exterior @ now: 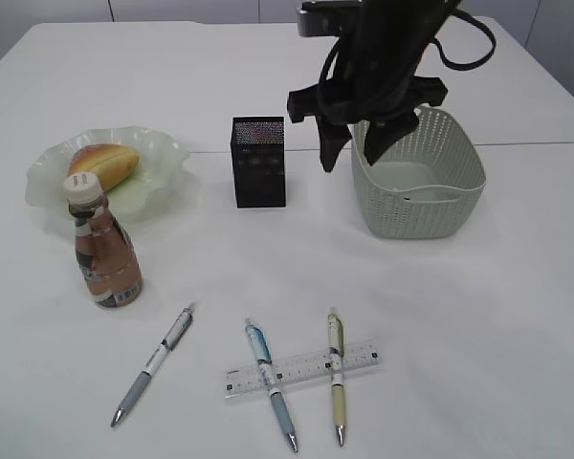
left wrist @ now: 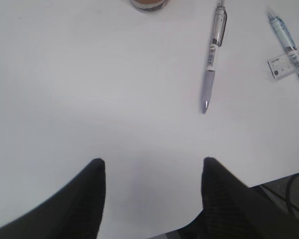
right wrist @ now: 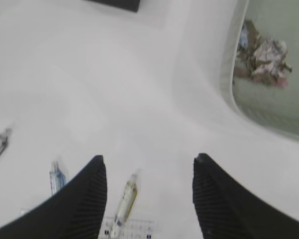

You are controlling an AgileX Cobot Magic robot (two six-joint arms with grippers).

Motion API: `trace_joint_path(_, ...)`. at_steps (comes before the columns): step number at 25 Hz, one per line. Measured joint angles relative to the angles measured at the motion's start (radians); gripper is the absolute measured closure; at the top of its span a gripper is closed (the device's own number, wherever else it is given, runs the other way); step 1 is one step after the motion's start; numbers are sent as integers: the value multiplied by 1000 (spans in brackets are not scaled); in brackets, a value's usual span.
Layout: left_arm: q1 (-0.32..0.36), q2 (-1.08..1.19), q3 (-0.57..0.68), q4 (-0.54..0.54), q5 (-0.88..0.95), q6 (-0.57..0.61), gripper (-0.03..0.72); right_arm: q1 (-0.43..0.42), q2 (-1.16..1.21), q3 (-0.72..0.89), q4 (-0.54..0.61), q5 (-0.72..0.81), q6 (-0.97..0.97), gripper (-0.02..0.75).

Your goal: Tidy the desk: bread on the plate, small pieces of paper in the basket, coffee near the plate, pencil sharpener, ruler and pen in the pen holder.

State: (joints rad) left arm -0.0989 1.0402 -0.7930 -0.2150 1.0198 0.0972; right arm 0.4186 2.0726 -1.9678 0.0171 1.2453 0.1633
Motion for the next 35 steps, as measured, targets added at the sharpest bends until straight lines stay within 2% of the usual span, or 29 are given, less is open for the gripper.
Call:
trace_joint_path(10, 0, 0, 0, 0, 13, 0, 239, 103, -198, 363, -4, -5, -70, 330)
trace_joint_path(17, 0, 0, 0, -4, 15, 0, 248, 164, -279, 580, -4, -11, -197, 332)
trace_joint_path(21, 0, 0, 0, -4, 15, 0, 251, 163, -282, 610, 11, -14, -412, 332)
trace_joint_path(29, 0, 0, 0, -6, -9, 0, 252, 163, -206, 610, 99, -56, -1047, 332)
trace_joint_path(35, 0, 0, 0, -6, -25, 0, 253, 163, -165, 610, 146, -177, -1219, 332)
